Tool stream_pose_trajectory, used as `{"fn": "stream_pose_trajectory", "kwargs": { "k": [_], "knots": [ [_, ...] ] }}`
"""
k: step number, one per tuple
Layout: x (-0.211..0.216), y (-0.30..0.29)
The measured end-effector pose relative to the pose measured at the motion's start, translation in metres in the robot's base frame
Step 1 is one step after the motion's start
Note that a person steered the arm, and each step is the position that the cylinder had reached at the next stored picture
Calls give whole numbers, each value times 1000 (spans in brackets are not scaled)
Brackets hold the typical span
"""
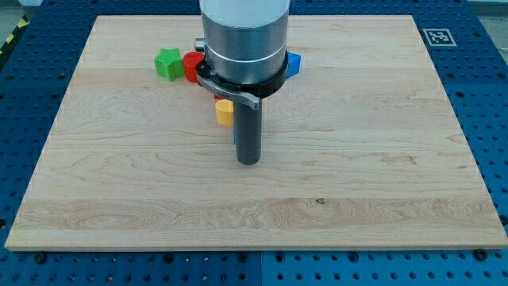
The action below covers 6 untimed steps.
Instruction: Move your arm to the top center of the board
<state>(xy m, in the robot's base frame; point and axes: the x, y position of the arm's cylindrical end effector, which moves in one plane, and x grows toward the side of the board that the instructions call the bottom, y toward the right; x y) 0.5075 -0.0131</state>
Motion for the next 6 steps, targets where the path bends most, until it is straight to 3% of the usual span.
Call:
{"fn": "stream_pose_trajectory", "kwargs": {
  "k": [4,5,6],
  "knots": [
    [1,0],
    [1,-29],
    [1,-96]
  ]
}}
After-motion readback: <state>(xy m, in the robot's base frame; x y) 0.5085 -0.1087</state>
